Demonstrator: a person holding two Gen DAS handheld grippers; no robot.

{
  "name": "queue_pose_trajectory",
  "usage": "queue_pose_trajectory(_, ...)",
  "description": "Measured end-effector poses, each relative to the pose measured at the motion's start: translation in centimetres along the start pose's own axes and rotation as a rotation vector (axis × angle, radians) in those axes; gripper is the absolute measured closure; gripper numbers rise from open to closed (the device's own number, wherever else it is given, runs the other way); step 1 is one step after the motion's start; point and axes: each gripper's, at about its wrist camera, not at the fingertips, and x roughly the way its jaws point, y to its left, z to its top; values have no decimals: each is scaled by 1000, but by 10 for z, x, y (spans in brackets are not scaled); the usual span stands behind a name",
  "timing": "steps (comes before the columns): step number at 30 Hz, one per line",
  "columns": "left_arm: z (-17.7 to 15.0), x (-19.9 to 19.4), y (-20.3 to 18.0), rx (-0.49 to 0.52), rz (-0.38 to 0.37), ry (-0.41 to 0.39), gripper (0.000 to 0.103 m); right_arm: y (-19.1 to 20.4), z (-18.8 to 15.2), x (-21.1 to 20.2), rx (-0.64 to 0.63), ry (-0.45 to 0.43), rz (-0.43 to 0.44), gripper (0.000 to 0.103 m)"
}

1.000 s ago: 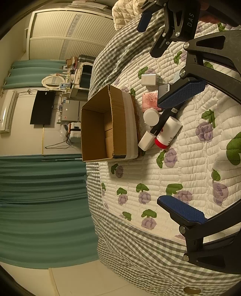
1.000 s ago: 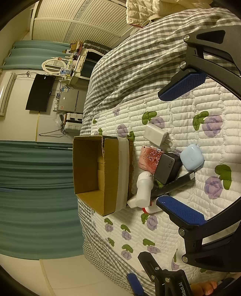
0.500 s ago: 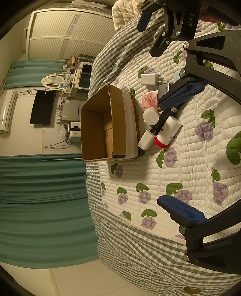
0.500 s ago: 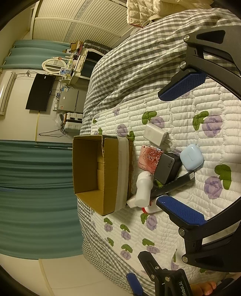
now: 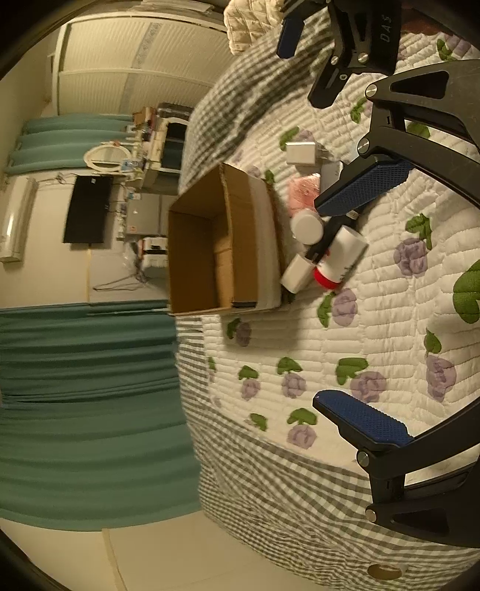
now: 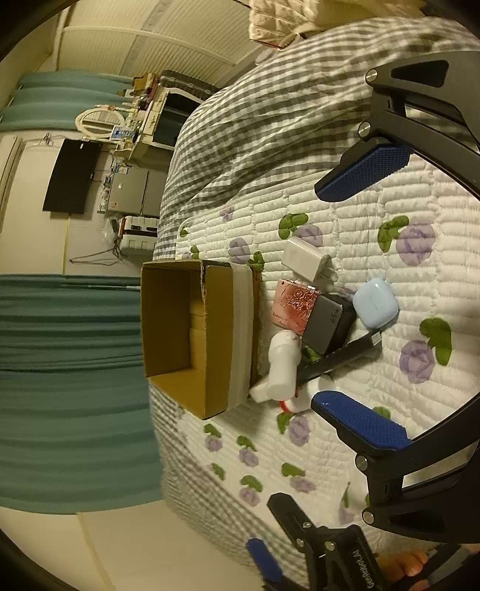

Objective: Organize rigid objects
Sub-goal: 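Grasp the light blue earbuds case with the right tool, then grasp the small white round jar with the left tool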

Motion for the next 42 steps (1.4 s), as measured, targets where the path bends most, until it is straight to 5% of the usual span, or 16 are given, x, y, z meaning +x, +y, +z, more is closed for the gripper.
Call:
queue_pose_trajectory(4,-6,24,-3,-4,21,92,6,1,-11,28,-47,100,-15,2)
queue_pose_trajectory(12,-12,45,-16,29,33,164,6,3,-56,117,-106,388,13,37)
queue_pose_trajectory(16,-9,47,-25,39,36,191,6,5,-56,132,-137,393,26,41)
queue_pose_trajectory(18,-6,44,-30,43,37,189,6,9,-54,135,-172,398,46,53)
queue_pose_trajectory(24,4,39,-39,42,59,192,6,0,-44,140,-222,415,89,53)
queue_pose_trajectory(34,16,76,-68,13,77,243,6,-38,32,99,-549,367,18,53)
queue_pose_trajectory(42,16,124,-95,95,51,286,8,-68,47,109,-437,329,135,53)
